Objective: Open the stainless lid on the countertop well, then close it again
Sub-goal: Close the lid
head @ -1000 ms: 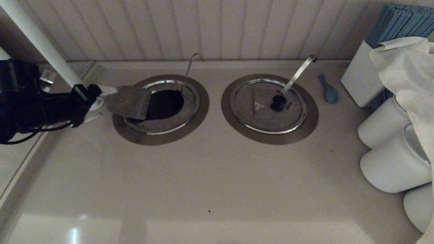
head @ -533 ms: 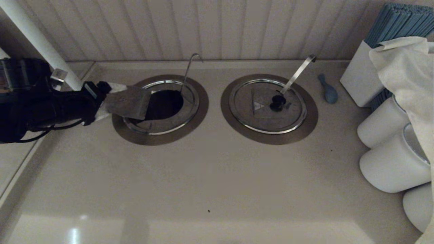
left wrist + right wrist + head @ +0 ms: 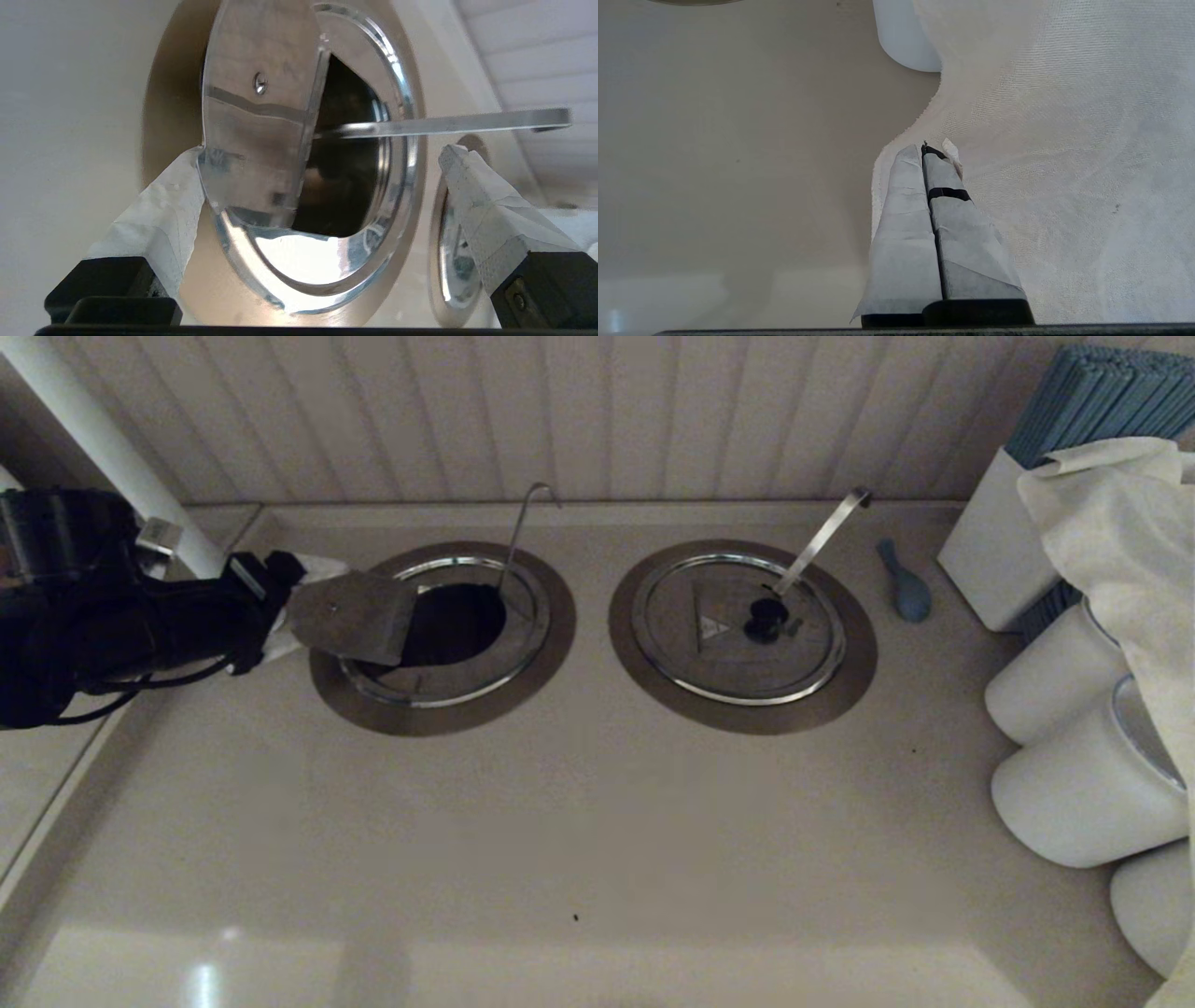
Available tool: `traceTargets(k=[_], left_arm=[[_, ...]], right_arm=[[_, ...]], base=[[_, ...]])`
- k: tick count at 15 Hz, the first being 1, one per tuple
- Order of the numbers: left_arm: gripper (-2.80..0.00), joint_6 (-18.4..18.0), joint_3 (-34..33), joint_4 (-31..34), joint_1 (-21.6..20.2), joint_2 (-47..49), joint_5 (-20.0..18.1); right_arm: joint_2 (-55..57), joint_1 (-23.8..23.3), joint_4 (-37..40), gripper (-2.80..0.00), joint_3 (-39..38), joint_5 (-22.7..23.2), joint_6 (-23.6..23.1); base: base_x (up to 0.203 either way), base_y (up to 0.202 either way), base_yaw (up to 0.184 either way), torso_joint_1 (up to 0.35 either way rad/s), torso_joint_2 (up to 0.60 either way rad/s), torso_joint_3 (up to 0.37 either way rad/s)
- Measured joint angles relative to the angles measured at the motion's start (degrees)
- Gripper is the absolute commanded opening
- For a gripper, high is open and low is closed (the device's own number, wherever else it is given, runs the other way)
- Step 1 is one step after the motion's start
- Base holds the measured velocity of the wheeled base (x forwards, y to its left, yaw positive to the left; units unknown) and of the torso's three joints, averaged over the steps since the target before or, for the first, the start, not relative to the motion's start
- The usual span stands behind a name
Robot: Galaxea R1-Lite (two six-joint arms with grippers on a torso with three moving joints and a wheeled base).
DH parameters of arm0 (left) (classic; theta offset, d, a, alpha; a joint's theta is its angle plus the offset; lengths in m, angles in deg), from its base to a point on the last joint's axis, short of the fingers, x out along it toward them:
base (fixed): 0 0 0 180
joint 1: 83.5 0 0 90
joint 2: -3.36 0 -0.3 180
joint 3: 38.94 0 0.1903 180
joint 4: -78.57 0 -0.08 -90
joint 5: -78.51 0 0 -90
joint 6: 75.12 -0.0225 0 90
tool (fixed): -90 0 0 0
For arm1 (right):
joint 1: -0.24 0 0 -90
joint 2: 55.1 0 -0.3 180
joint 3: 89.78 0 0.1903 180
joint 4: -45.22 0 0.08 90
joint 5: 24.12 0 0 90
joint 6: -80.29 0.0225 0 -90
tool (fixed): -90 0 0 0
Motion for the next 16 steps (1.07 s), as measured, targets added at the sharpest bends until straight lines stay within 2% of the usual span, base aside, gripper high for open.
traceTargets(k=[8,13,16], left_arm=[[0.00,0.4,0.2,-0.7,1.1,-0.3,0.4],[0.00,0.0,0.1,-4.2,4.1,-0.4,6.8],[0.00,0.0,0.1,-4.5,5.6,-0.7,7.9]], right_arm=[[0.0,0.0,0.0,-2.80,0.0,0.0,0.0],[0.0,0.0,0.0,-2.80,0.0,0.0,0.0],[0.0,0.0,0.0,-2.80,0.0,0.0,0.0]], base=[[0.000,0.000,0.000,0.000,0.00,0.000],[0.000,0.000,0.000,0.000,0.00,0.000],[0.000,0.000,0.000,0.000,0.00,0.000]])
